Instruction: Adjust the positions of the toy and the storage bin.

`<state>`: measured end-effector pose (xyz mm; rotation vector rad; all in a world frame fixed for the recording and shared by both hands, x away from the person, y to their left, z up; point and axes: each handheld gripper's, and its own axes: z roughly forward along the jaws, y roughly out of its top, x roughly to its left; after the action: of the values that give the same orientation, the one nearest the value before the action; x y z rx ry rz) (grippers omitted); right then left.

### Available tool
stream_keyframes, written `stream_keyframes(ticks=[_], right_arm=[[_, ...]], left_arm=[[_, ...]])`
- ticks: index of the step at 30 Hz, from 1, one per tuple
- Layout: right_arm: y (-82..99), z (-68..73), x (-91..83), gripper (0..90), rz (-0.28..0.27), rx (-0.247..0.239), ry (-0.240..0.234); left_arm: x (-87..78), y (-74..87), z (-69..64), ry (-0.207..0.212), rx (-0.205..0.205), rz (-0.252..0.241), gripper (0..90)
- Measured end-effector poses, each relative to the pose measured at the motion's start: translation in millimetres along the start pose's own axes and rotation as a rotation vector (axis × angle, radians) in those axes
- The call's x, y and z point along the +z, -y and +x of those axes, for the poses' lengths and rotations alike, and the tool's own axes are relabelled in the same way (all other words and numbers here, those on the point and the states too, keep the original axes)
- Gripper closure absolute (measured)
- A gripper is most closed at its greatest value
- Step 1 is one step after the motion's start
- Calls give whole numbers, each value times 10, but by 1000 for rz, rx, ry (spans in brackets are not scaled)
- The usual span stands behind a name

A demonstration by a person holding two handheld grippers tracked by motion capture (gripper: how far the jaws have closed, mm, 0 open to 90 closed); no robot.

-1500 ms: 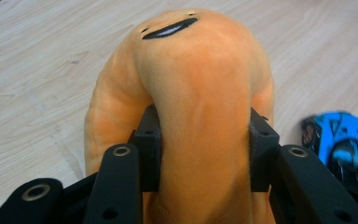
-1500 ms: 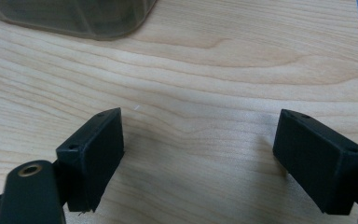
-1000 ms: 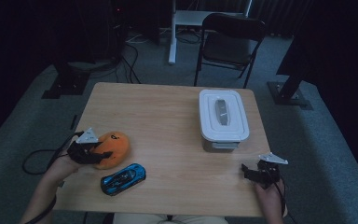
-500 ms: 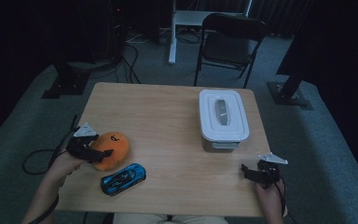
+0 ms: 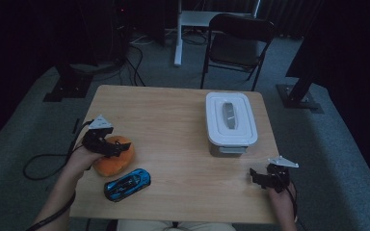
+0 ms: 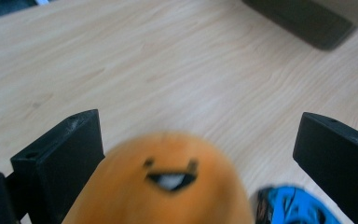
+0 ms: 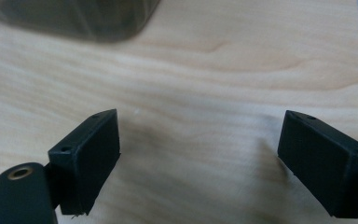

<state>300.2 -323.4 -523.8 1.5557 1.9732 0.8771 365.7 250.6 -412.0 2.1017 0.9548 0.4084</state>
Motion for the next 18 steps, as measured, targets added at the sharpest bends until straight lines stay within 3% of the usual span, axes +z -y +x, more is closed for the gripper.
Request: stream_keyframes(ticks=[4,5,13,18], right_arm=[[-63,-38,-20,125,-11,3,11],[-122,-73,-20,125,-14,6,29],[-285,-231,47,125,-19,28,49],[-374,-308,134,125,-8,38,52]], left_arm=[[84,-63,-60,-1,10,-5,25],[239,-155,-164,20,23,2,27],[588,-331,-395,58,61,25,27],[834,-443,-495,78,47,27,27]])
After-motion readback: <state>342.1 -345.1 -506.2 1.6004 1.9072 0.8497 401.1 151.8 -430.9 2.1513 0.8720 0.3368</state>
